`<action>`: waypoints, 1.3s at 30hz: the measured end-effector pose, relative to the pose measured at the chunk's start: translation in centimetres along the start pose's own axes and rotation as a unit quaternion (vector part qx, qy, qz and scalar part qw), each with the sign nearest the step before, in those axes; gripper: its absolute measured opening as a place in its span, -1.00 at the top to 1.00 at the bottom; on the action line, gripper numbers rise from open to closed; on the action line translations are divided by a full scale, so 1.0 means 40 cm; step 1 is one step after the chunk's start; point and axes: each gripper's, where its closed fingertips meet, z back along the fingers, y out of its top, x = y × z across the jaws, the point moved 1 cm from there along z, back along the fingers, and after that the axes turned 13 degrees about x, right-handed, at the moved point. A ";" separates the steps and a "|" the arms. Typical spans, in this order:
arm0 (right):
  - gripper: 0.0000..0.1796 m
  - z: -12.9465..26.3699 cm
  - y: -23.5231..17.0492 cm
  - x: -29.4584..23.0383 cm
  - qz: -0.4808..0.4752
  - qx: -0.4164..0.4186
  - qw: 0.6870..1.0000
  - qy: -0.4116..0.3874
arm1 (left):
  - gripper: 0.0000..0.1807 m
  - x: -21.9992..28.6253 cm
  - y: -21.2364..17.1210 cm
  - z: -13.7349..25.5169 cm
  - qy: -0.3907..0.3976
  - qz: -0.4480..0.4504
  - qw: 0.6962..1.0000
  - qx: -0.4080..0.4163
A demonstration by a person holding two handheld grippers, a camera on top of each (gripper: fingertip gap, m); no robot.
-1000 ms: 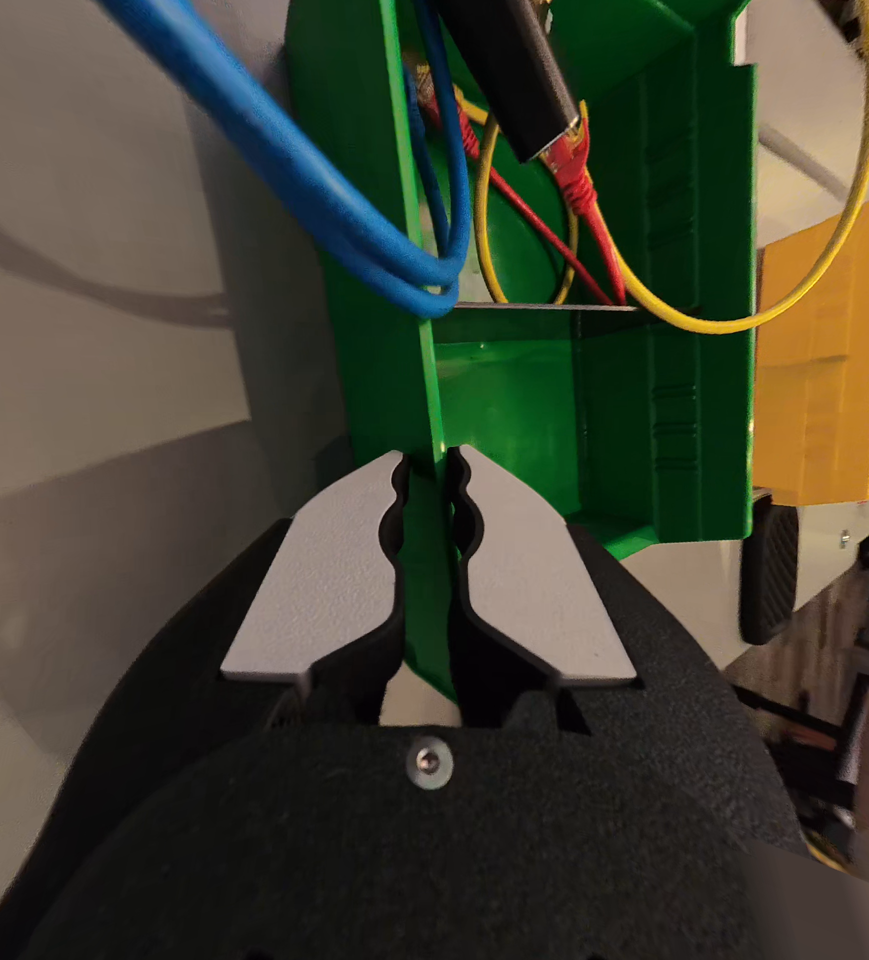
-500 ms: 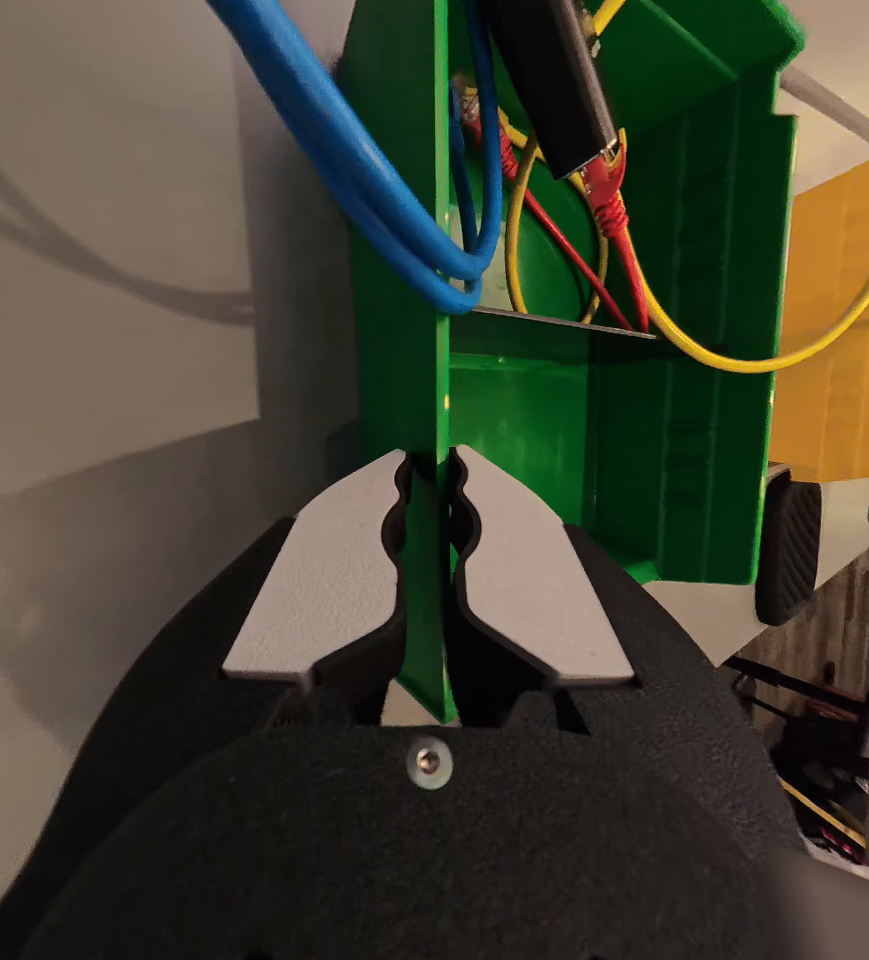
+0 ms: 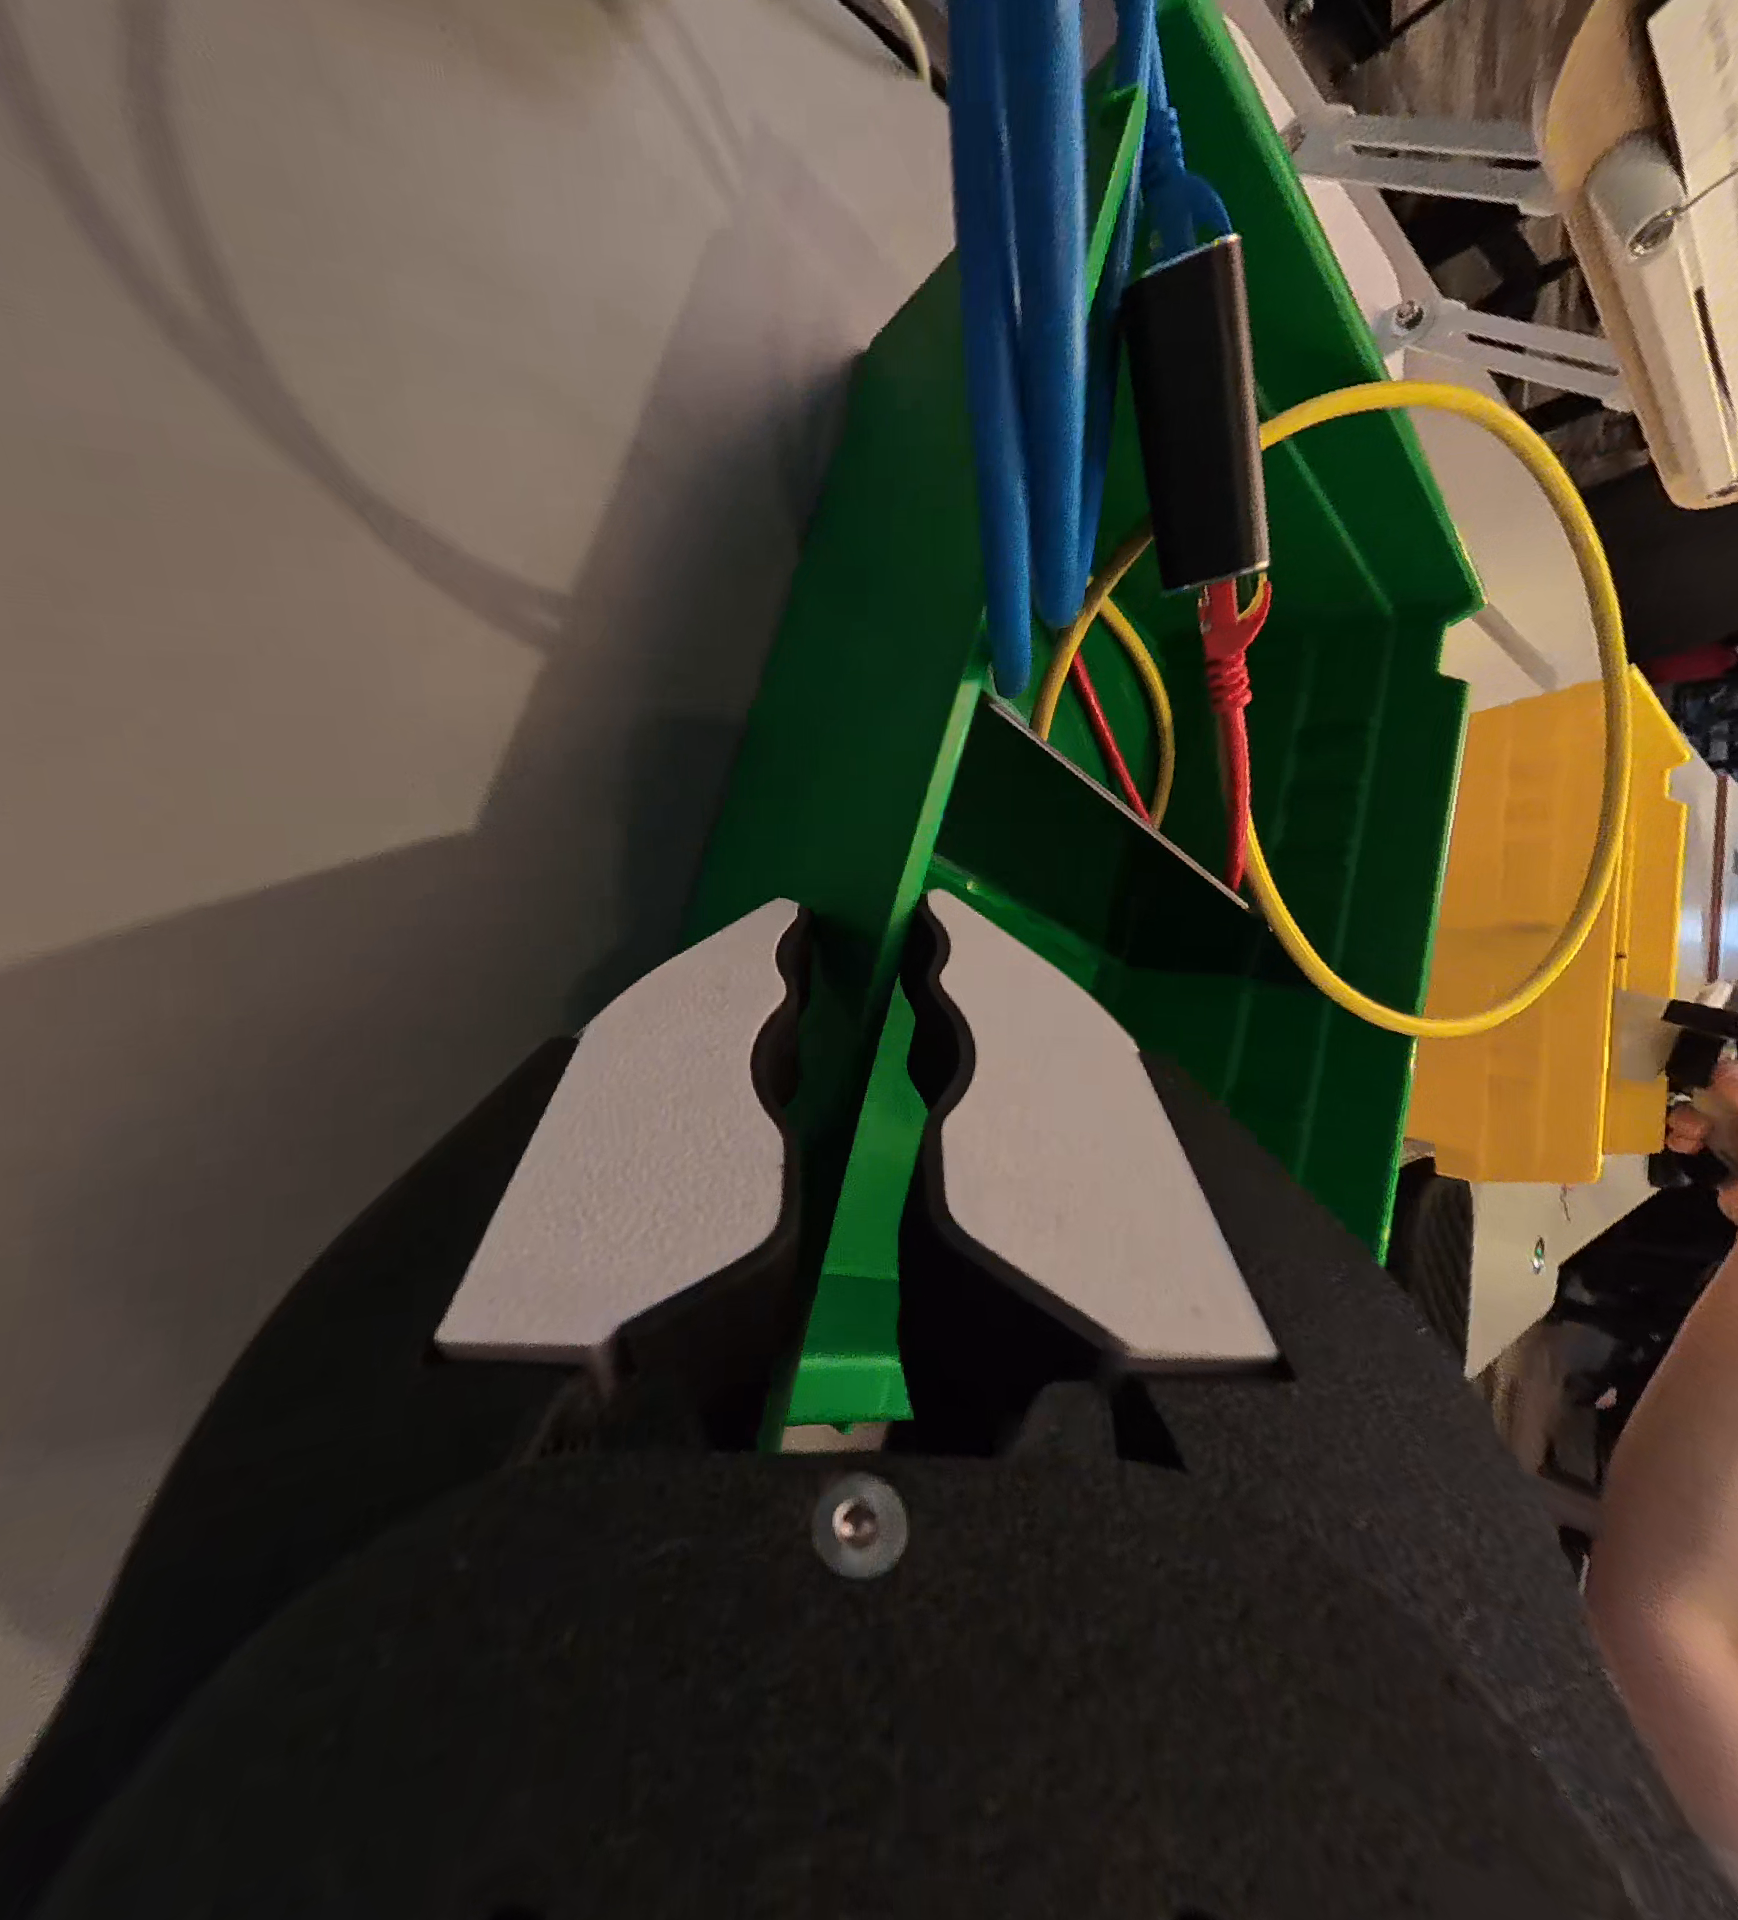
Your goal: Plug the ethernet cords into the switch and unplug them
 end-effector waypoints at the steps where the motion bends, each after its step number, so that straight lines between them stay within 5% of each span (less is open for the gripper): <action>1: 0.84 0.000 0.000 0.000 0.000 0.000 1.000 0.001 | 0.83 -0.004 0.002 0.002 0.003 0.002 1.000 0.003; 15: 0.84 -0.001 0.001 -0.001 -0.006 -0.002 1.000 -0.001 | 0.82 -0.038 0.004 0.038 0.039 0.049 0.998 0.025; 34: 0.86 -0.002 0.003 0.005 -0.020 0.009 0.999 -0.024 | 0.81 -0.004 -0.036 0.046 -0.013 0.026 0.999 -0.036; 39: 0.76 0.011 -0.001 -0.005 -0.023 0.013 1.000 0.014 | 0.71 -0.016 0.006 0.095 0.004 0.022 1.000 0.010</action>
